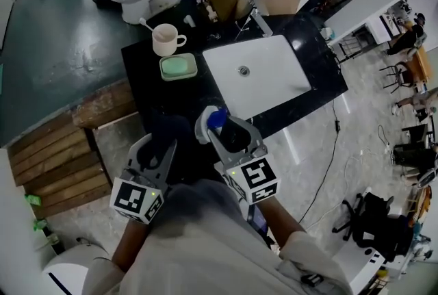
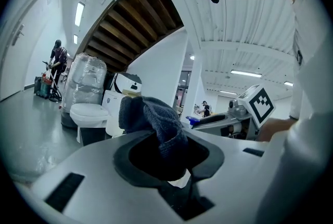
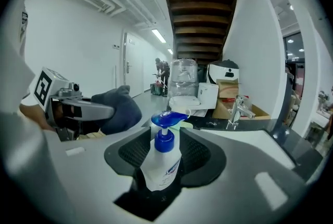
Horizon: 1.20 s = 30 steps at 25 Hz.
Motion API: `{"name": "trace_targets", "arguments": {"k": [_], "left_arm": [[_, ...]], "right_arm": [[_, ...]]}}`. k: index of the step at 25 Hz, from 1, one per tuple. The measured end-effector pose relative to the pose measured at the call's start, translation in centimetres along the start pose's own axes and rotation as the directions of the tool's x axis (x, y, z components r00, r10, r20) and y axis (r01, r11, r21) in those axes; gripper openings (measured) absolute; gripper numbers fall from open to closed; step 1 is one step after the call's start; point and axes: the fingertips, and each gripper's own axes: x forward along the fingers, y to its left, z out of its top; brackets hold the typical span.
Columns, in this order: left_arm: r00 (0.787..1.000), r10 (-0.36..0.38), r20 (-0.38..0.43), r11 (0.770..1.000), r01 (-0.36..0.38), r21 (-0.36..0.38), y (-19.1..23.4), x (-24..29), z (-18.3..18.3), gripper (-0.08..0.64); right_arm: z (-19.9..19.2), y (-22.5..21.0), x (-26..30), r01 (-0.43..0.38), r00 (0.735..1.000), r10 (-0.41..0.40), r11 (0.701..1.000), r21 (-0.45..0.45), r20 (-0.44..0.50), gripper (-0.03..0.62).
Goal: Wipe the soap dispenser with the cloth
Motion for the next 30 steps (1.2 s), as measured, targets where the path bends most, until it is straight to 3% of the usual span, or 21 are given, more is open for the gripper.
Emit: {"name": "trace_targets", "arguments": {"k": [10,13,30], "left_arm": [[0.999,-0.013,-0.037,1.0,0.013,0.0,0.0,2.4,-0.6,0.101],[0.999,-0.012,-0.052,0.999,0.014,0.029,-0.2,3.0,-1.1,0.101],[0.998,-0.051,-0.039,0.998,0.052,0.024,-0.2,6.3,-0.7,0.101]], "right_arm": [[0.0,0.4,1.5,-0.074,0.997,0.074,0.997,0.004,0.001,0.14],[-0.2,0.0,1.6,-0.068,0.998,0.068,0.998,0.002,0.007,0.14],[-0.5,-0.8,1.2,-0.106,0.994,0.105,0.993,0.052,0.025,0.127]]}}
